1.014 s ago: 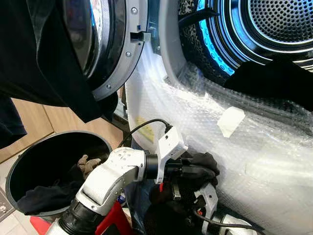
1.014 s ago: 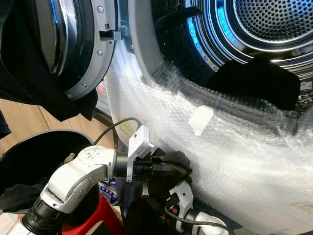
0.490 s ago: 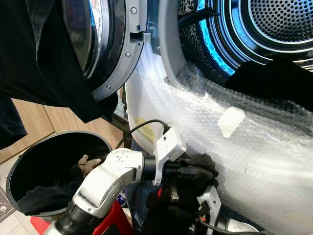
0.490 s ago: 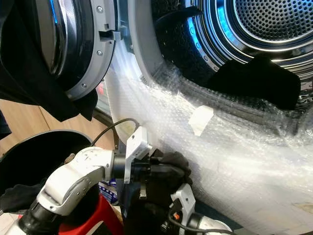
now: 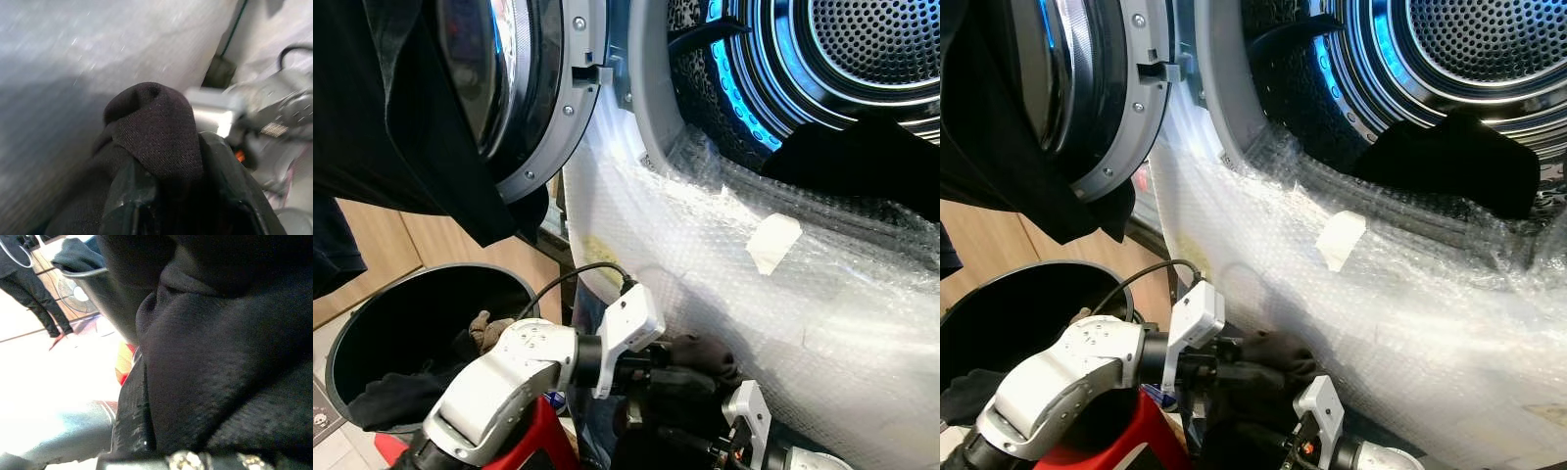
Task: Clothes washing
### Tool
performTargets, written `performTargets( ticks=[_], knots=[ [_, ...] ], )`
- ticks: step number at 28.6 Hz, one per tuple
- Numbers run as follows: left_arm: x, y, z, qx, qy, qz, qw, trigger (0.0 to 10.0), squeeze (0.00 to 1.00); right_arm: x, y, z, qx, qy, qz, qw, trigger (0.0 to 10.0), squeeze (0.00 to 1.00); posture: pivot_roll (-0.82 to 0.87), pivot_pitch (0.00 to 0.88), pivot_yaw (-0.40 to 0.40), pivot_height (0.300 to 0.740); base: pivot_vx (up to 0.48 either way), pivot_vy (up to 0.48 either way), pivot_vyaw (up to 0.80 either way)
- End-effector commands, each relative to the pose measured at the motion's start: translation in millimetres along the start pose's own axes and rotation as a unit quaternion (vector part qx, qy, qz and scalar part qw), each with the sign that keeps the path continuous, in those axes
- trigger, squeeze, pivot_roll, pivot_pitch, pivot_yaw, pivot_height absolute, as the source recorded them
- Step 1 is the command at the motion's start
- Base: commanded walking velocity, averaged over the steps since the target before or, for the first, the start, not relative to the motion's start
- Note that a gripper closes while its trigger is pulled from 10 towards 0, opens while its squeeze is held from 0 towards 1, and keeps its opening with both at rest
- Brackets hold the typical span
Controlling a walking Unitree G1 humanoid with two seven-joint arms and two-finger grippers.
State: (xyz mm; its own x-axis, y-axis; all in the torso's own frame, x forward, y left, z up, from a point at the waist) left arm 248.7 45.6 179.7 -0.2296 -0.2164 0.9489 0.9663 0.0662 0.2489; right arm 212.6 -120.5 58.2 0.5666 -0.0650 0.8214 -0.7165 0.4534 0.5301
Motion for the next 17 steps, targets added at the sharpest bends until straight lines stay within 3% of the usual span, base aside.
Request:
performTargets(
  ticks=[1,2,4,7,8,9,10,11,12,13,14,15,17],
  knots=[
    [-7,0.5,8.0,0.019,0.034,-0.008,0.999,10.0,1.00,1,13.2,4.2,0.034,0.002,0.007,0.999,0.0,0.00,0.04,0.024,-0.062,0.740,0.000,0.000,0.00],
    [-7,0.5,8.0,0.019,0.034,-0.008,0.999,10.0,1.00,1,13.2,4.2,0.034,0.002,0.007,0.999,0.0,0.00,0.04,0.024,-0.062,0.740,0.000,0.000,0.00],
    [-24,3.0,20.8,0.056,0.079,0.000,0.995,10.0,1.00,-3,23.2,11.9,0.052,0.013,0.006,0.999,0.0,0.00,0.04,0.019,-0.059,0.740,0.000,0.000,0.00],
    [-29,3.4,24.6,0.068,0.092,0.005,0.993,10.0,1.00,-5,26.4,15.3,0.057,0.017,0.005,0.998,0.0,0.00,0.04,0.018,-0.059,0.740,0.000,0.000,0.00],
    [-43,11.5,30.2,0.120,0.125,-0.004,0.985,10.0,1.00,-6,29.8,17.5,0.063,0.018,0.003,0.998,0.0,0.00,0.04,0.011,-0.062,0.740,0.000,0.000,0.00],
    [-43,11.5,30.2,0.120,0.125,-0.004,0.985,10.0,1.00,-6,29.8,17.5,0.063,0.018,0.003,0.998,0.0,0.00,0.04,0.011,-0.062,0.740,0.000,0.000,0.00],
    [-54,22.9,36.7,0.186,0.154,-0.018,0.970,10.0,1.00,-7,32.4,18.4,0.066,0.020,0.002,0.998,0.0,0.00,0.04,0.010,-0.062,0.740,0.000,0.000,0.00],
    [-54,22.9,36.7,0.186,0.154,-0.018,0.970,10.0,1.00,-7,32.4,18.4,0.066,0.020,0.002,0.998,0.0,0.00,0.04,0.010,-0.062,0.740,0.000,0.000,0.00],
    [-60,31.8,42.0,0.237,0.172,-0.031,0.956,10.0,1.00,-7,34.4,18.8,0.069,0.022,0.002,0.997,0.0,0.00,0.04,0.007,-0.063,0.740,0.000,0.000,0.00],
    [-64,45.3,52.5,0.328,0.172,-0.022,0.929,10.0,1.00,-7,36.9,19.6,0.072,0.023,0.003,0.997,0.0,0.00,0.05,0.004,-0.063,0.740,0.000,0.000,0.00],
    [-64,45.3,52.5,0.328,0.172,-0.022,0.929,10.0,1.00,-7,36.9,19.6,0.072,0.023,0.003,0.997,0.0,0.00,0.05,0.004,-0.063,0.740,0.000,0.000,0.00],
    [-66,47.8,55.3,0.351,0.169,-0.012,0.921,10.0,1.00,-7,37.4,19.9,0.073,0.023,0.003,0.997,0.0,0.00,0.05,0.004,-0.062,0.740,0.000,0.000,0.00],
    [-66,47.8,55.3,0.351,0.169,-0.012,0.921,10.0,1.00,-7,37.4,19.9,0.073,0.023,0.003,0.997,0.0,0.00,0.05,0.004,-0.062,0.740,0.000,0.000,0.00]
  ],
)
Point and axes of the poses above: a point about 5 cm out from each wrist's last joint towards the gripper, its own z axis pointing back from the gripper into the wrist, its own x axis along the axis of the wrist's last joint, y = z × x, the point moved 2 cm from there along -z, pointing out of the wrist towards the gripper, and after that the axes turned 13 degrees about -z, right-handed, at the moved point
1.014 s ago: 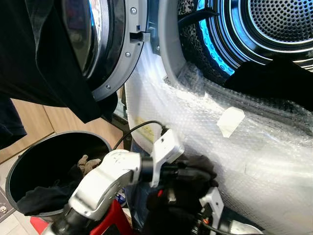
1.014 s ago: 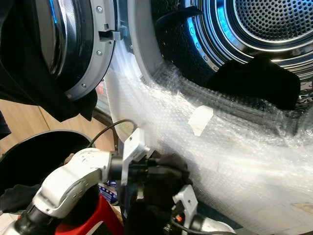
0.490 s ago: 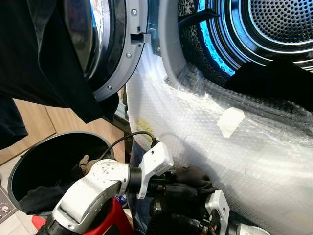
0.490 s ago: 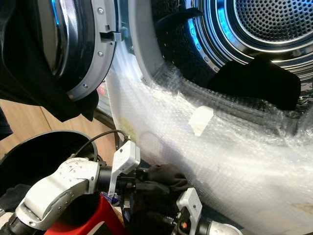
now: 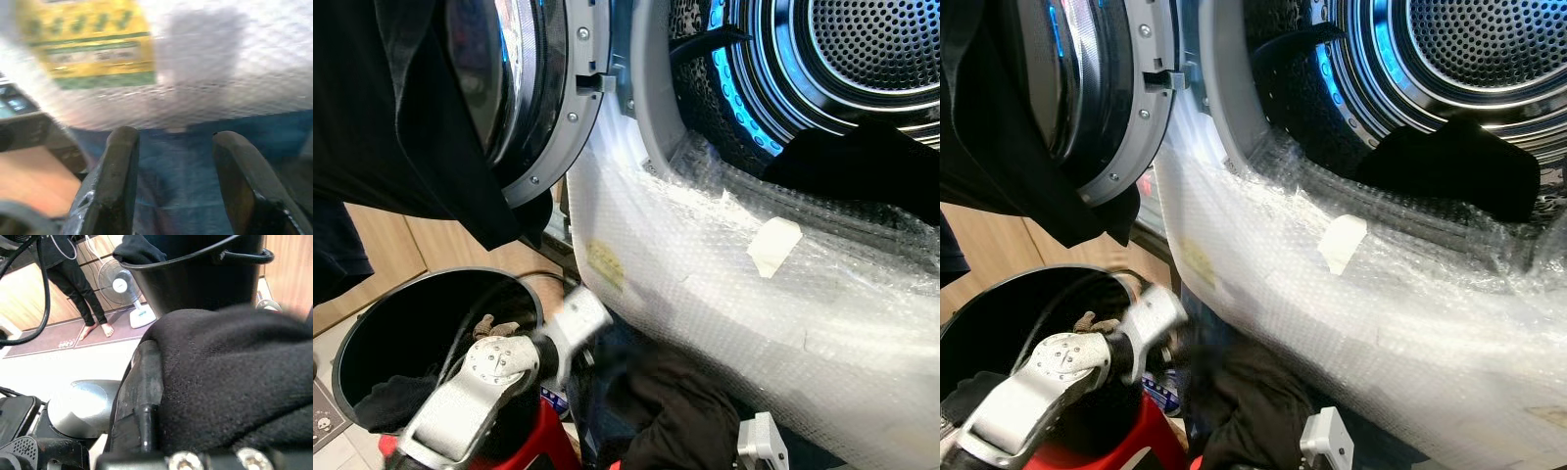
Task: Clothes washing
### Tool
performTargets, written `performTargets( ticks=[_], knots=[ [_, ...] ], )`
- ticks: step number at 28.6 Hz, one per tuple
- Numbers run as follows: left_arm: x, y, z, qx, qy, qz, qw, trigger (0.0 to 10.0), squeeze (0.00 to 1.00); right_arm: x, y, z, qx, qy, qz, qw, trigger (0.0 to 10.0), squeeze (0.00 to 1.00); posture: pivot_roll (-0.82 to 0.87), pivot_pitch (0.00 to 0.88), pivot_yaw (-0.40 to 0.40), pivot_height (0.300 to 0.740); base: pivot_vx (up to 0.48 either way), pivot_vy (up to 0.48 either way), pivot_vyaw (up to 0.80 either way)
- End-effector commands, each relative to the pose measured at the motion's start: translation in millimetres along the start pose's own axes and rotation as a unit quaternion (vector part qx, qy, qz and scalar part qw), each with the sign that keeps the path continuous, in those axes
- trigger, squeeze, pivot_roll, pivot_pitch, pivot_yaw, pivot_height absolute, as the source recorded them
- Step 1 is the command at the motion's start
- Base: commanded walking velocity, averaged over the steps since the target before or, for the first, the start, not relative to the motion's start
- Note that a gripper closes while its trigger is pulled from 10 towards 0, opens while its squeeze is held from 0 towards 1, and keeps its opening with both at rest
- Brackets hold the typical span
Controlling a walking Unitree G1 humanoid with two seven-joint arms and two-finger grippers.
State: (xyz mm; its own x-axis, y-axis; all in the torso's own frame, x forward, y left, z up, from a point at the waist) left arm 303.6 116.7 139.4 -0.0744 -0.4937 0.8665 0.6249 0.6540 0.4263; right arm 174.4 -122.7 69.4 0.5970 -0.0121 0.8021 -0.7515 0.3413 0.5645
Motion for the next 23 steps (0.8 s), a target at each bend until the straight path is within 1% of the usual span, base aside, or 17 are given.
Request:
performTargets(
  ticks=[1,2,3,4,7,9,10,11,12,13,14,15,17,18,20,21,23],
  knots=[
    [-8,10.4,3.1,0.064,0.006,0.014,0.998,10.0,1.00,6,5.9,0.7,0.013,-0.004,0.014,1.000,0.0,0.00,0.04,0.000,-0.059,0.740,0.000,0.000,0.00],
    [-18,17.8,7.8,0.114,0.020,0.017,0.993,10.0,1.00,8,7.6,2.2,0.014,-0.003,0.015,1.000,0.0,0.00,0.04,0.000,-0.057,0.740,0.000,0.000,0.00],
    [-22,20.1,9.8,0.131,0.026,0.016,0.991,10.0,1.00,8,8.2,2.6,0.014,-0.003,0.016,1.000,0.0,0.00,0.04,0.000,-0.056,0.740,0.000,0.000,0.00],
    [-30,27.1,15.8,0.179,0.037,0.030,0.983,10.0,1.00,9,9.6,3.3,0.015,-0.002,0.019,1.000,0.0,0.00,0.04,0.000,-0.056,0.740,0.000,0.000,0.00],
    [-36,37.9,25.6,0.252,0.040,0.014,0.967,10.0,1.00,13,14.0,3.5,0.018,-0.004,0.026,0.999,0.0,0.00,0.04,0.000,-0.056,0.740,0.000,0.000,0.00],
    [-39,42.2,30.6,0.281,0.040,0.018,0.959,10.0,1.00,17,18.2,2.7,0.024,-0.002,0.037,0.999,0.0,0.00,0.05,0.000,-0.056,0.740,0.000,0.000,0.00],
    [-46,46.6,35.9,0.308,0.049,0.014,0.950,10.0,1.00,27,27.0,0.7,0.039,-0.009,0.054,0.998,0.0,0.00,0.05,0.000,-0.056,0.740,0.000,0.000,0.00],
    [-48,47.7,37.3,0.315,0.053,0.008,0.948,10.0,1.00,31,30.2,0.2,0.045,-0.013,0.060,0.997,0.0,0.00,0.05,0.000,-0.058,0.740,0.000,0.000,0.00],
    [-50,47.7,38.0,0.318,0.054,-0.004,0.946,10.0,0.76,41,36.7,-0.8,0.057,-0.025,0.074,0.995,0.0,0.00,0.05,0.000,-0.058,0.740,0.000,0.000,0.00],
    [-51,46.0,37.4,0.314,0.053,-0.011,0.948,10.0,0.00,48,41.4,-1.8,0.066,-0.033,0.085,0.994,0.0,0.00,0.05,0.000,-0.057,0.740,0.000,0.000,0.00],
    [-53,44.3,37.5,0.321,0.044,-0.006,0.946,10.0,0.00,63,52.3,-3.4,0.087,-0.049,0.111,0.989,0.0,0.00,0.04,0.000,-0.056,0.740,0.000,0.000,0.00],
    [-53,44.3,37.5,0.321,0.044,-0.006,0.946,10.0,0.00,63,52.3,-3.4,0.087,-0.049,0.111,0.989,0.0,0.00,0.04,0.000,-0.056,0.740,0.000,0.000,0.00],
    [-51,47.9,42.2,0.354,0.028,0.000,0.935,10.0,0.00,81,63.6,-2.7,0.110,-0.070,0.137,0.982,0.0,0.00,0.04,0.000,-0.058,0.740,0.000,0.000,0.00],
    [-51,47.9,42.2,0.354,0.028,0.000,0.935,10.0,0.00,81,63.6,-2.7,0.110,-0.070,0.137,0.982,0.0,0.00,0.04,0.000,-0.058,0.740,0.000,0.000,0.00],
    [-49,56.5,54.5,0.411,0.021,-0.008,0.911,10.0,0.00,99,72.9,0.1,0.122,-0.095,0.159,0.975,0.0,0.00,0.04,0.000,-0.065,0.740,0.000,0.000,0.00],
    [-49,56.5,54.5,0.411,0.021,-0.008,0.911,10.0,0.00,99,72.9,0.1,0.122,-0.095,0.159,0.975,0.0,0.00,0.04,0.000,-0.065,0.740,0.000,0.000,0.00],
    [-44,60.3,64.8,0.433,0.010,-0.041,0.900,10.0,0.00,112,77.1,2.2,0.125,-0.110,0.176,0.970,0.0,0.00,0.05,0.001,-0.071,0.740,0.000,0.000,0.00]
  ],
)
Point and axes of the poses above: a point about 5 cm out from each wrist's last joint towards the gripper, its own z axis pointing back from the gripper into the wrist, its own x axis along the axis of the wrist's last joint, y = z × x, the point moved 2 cm from there along -z, pointing out of the wrist towards the gripper, and after that the axes turned 13 degrees about -z, right-handed, at the moved point
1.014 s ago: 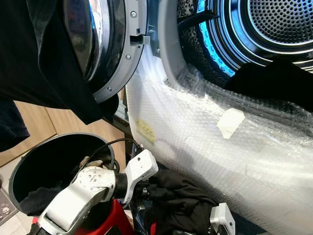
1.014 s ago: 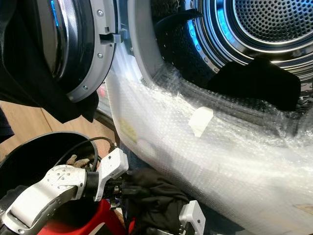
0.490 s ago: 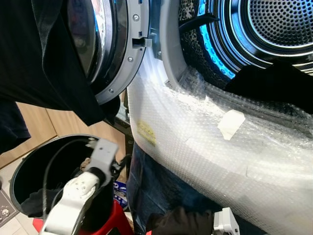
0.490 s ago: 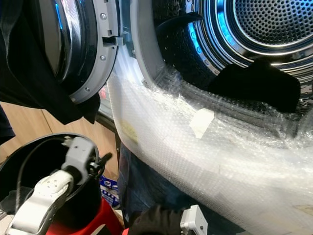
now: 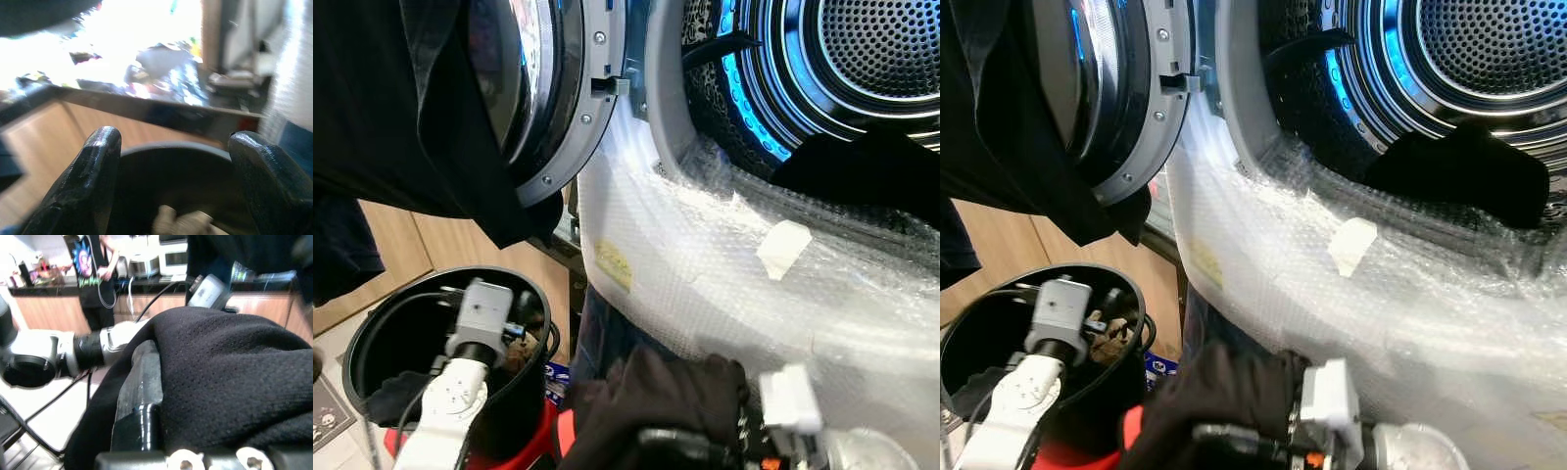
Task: Clothes washing
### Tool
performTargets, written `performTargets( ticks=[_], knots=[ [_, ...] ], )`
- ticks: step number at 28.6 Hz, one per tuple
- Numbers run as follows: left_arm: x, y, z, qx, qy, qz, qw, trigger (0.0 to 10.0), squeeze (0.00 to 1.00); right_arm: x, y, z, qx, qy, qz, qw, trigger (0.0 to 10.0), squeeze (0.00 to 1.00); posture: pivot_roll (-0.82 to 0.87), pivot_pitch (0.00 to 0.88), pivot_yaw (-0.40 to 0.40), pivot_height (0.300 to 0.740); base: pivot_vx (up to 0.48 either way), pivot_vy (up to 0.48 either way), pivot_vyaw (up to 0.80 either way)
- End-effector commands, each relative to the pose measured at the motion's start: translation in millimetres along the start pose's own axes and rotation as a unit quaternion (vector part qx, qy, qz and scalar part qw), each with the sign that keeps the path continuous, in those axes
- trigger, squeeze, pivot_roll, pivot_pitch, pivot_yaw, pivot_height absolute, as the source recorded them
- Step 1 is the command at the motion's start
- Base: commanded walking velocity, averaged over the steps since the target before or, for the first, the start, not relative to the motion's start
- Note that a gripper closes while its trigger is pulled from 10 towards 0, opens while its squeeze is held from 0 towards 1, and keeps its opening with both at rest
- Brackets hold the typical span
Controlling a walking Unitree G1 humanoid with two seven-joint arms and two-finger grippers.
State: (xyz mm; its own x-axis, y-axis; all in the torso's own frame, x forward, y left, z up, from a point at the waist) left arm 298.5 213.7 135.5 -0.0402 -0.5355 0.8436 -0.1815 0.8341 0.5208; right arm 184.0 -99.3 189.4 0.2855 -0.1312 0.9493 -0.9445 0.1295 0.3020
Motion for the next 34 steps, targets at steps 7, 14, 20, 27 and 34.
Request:
performTargets(
  ticks=[7,14,20,27,34],
  knots=[
    [3,8.0,4.0,0.030,-0.017,-0.013,0.999,10.0,0.00,53,5.3,-8.6,0.022,-0.072,0.062,0.995,0.0,0.00,0.06,0.015,-0.081,0.740,0.000,0.000,0.00],
    [12,-11.4,0.7,0.000,-0.045,-0.017,0.999,10.0,0.00,129,11.3,-9.9,0.068,-0.178,0.137,0.972,0.0,0.00,0.05,0.013,-0.073,0.740,0.000,0.000,0.00],
    [8,-21.6,-1.8,-0.015,-0.035,-0.018,0.999,10.0,0.00,205,-6.9,-4.5,0.025,-0.269,0.217,0.938,0.0,0.00,0.02,0.012,-0.064,0.740,0.000,0.000,0.00],
    [7,-20.8,-3.9,-0.012,-0.036,-0.020,0.999,10.0,0.00,273,-15.1,16.3,0.035,-0.358,0.207,0.910,0.0,0.00,0.04,0.009,-0.070,0.740,0.000,0.000,0.00],
    [3,-21.3,-2.0,-0.009,-0.031,-0.018,0.999,10.0,0.00,338,-74.3,15.3,-0.151,-0.392,0.181,0.889,0.0,0.00,0.04,0.010,-0.068,0.740,0.000,0.000,0.00]
  ],
)
Point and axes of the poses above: a point about 5 cm out from each wrist's last joint towards the gripper, its own z axis pointing back from the gripper into the wrist, its own x axis along the axis of the wrist's last joint, y = z × x, the point moved 2 cm from there along -z, pointing out of the wrist towards the gripper, and after that the axes turned 13 degrees about -z, right-handed, at the moved point
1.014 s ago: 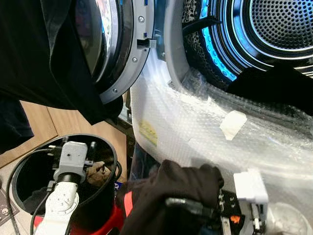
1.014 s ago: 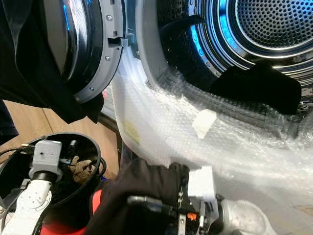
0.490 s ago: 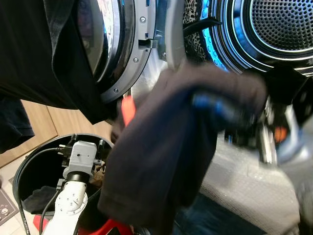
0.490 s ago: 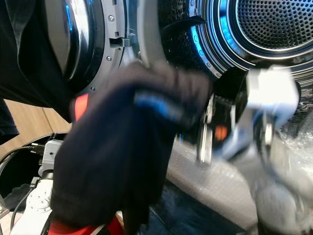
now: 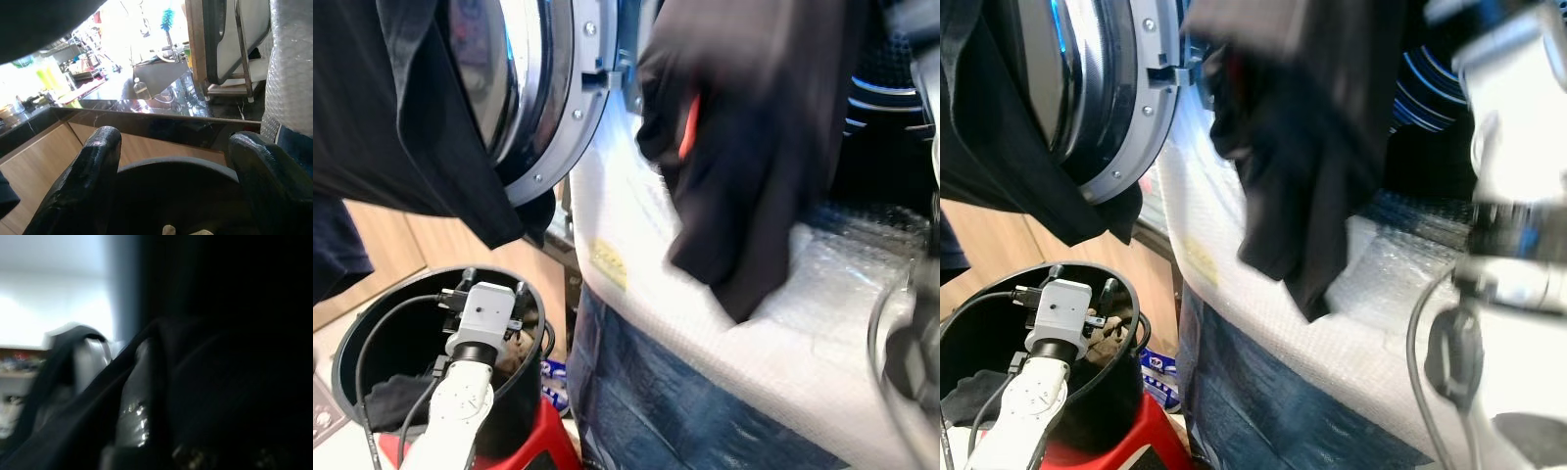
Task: Clothes washing
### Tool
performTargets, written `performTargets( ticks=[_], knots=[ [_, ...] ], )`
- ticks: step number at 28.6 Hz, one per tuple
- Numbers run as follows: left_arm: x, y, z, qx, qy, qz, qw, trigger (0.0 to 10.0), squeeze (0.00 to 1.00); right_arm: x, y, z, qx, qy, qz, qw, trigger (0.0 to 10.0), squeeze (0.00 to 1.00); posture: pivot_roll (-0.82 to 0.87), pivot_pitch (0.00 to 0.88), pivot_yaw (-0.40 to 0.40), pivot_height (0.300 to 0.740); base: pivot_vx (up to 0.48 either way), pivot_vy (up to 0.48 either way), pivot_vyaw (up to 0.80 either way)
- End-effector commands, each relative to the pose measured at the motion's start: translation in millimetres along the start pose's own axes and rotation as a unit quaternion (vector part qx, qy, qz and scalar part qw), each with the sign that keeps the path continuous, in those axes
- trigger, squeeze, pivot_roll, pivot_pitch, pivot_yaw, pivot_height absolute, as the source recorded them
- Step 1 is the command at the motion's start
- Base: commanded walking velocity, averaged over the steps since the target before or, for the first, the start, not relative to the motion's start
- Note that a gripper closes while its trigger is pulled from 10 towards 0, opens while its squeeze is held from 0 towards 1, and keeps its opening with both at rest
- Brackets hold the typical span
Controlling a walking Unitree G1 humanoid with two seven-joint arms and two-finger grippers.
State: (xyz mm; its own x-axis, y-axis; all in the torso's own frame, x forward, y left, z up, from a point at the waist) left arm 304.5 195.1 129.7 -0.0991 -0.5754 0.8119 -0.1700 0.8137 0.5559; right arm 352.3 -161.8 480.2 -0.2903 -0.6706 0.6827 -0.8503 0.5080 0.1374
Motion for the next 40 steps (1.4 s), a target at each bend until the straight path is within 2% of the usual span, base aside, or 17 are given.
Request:
performTargets(
  ticks=[1,2,4,7,8,13,15,16,17,18,20,21,27,28,29,34,40],
  knots=[
    [-2,-2.6,1.3,-0.002,0.004,0.003,1.000,10.0,0.00,15,-8.4,-7.9,-0.045,-0.013,0.030,0.998,0.0,0.00,0.04,0.011,-0.068,0.740,0.000,0.000,0.00],
    [-1,-5.4,2.3,-0.007,0.002,0.003,1.000,10.0,0.00,22,-26.8,-15.0,-0.133,-0.010,0.023,0.991,0.0,0.00,0.04,0.011,-0.068,0.740,0.000,0.000,0.00],
    [-1,-6.0,2.6,-0.008,0.004,0.005,1.000,10.0,0.00,23,-48.1,-12.3,-0.260,0.020,0.074,0.962,0.0,0.00,0.04,0.011,-0.063,0.740,0.000,0.000,0.00],
    [-1,-7.1,2.9,-0.008,0.004,0.005,1.000,10.0,0.00,65,-61.8,3.7,-0.419,-0.026,0.235,0.877,0.0,0.00,0.04,0.006,-0.069,0.740,0.000,0.000,0.00],
    [-1,-6.8,2.8,-0.006,0.004,0.005,1.000,10.0,0.00,71,-62.5,6.2,-0.439,-0.032,0.257,0.860,0.0,0.00,0.04,0.009,-0.072,0.740,0.000,0.000,0.00],
    [0,-7.8,3.1,-0.002,0.004,0.008,1.000,10.0,0.00,54,-65.3,2.6,-0.436,-0.014,0.249,0.864,0.0,0.00,0.04,0.008,-0.072,0.740,0.000,0.000,0.00],
    [1,-9.0,3.0,-0.004,0.003,0.009,1.000,10.0,0.00,40,-72.0,7.0,-0.450,0.003,0.248,0.858,0.0,0.00,0.04,0.008,-0.073,0.740,0.000,0.000,0.00],
    [1,-9.4,2.9,-0.005,0.002,0.008,1.000,10.0,0.00,29,-76.1,9.4,-0.453,0.022,0.240,0.859,2.5,0.00,0.05,0.008,-0.075,0.740,0.000,0.000,0.00],
    [1,-9.7,2.8,-0.006,0.002,0.007,1.000,10.0,0.00,19,-79.9,12.2,-0.456,0.039,0.231,0.859,6.7,0.00,0.05,0.006,-0.076,0.740,0.000,0.000,0.00],
    [1,-9.6,2.8,-0.006,0.003,0.007,1.000,10.0,0.00,12,-81.7,13.1,-0.452,0.056,0.235,0.859,10.0,0.00,0.05,0.006,-0.076,0.740,0.000,0.000,0.00],
    [0,-9.7,2.6,-0.008,0.004,0.007,1.000,10.0,0.00,-2,-85.8,16.9,-0.450,0.086,0.247,0.854,10.0,0.00,0.04,0.006,-0.076,0.740,0.000,0.000,0.00],
    [-1,-11.0,2.0,-0.012,0.006,0.007,1.000,10.0,0.00,-22,-90.3,21.7,-0.439,0.130,0.253,0.852,10.0,0.00,0.04,0.006,-0.077,0.740,0.000,0.000,0.00],
    [3,-15.8,1.3,-0.023,0.001,0.013,1.000,10.0,0.00,-48,-95.6,29.9,-0.430,0.198,0.271,0.838,10.0,0.00,0.04,0.008,-0.074,0.740,0.000,0.000,0.00],
    [3,-16.4,1.4,-0.025,0.000,0.013,1.000,10.0,0.00,-48,-95.6,30.0,-0.428,0.203,0.277,0.836,10.0,0.35,0.04,0.008,-0.074,0.740,0.000,0.000,0.00],
    [3,-17.5,1.5,-0.027,-0.001,0.014,1.000,10.0,0.00,-50,-95.5,29.9,-0.425,0.210,0.283,0.834,10.0,1.00,0.03,0.009,-0.076,0.740,0.000,0.000,0.00],
    [4,-19.4,2.3,-0.030,-0.001,0.020,0.999,10.0,0.00,-54,-95.7,30.5,-0.431,0.205,0.258,0.840,10.0,1.00,0.04,0.005,-0.081,0.740,0.000,0.000,0.00],
    [6,-24.5,3.9,-0.037,-0.002,0.024,0.999,10.0,0.00,-59,-88.5,19.9,-0.422,0.177,0.224,0.861,10.0,1.00,0.03,0.016,-0.092,0.740,0.000,0.000,0.00]
  ],
)
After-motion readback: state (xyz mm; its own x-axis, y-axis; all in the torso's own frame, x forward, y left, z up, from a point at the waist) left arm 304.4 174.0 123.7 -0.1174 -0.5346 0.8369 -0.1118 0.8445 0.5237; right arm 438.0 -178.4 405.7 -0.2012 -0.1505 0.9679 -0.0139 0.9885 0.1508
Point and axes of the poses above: a point about 5 cm out from each wrist's last joint towards the gripper, its own z axis pointing back from the gripper into the wrist, its own x axis along the axis of the wrist's last joint, y = z × x, the point moved 2 cm from there along -z, pointing out of the wrist towards the gripper, and after that the axes turned 13 degrees about -z, right-handed, at the moved point
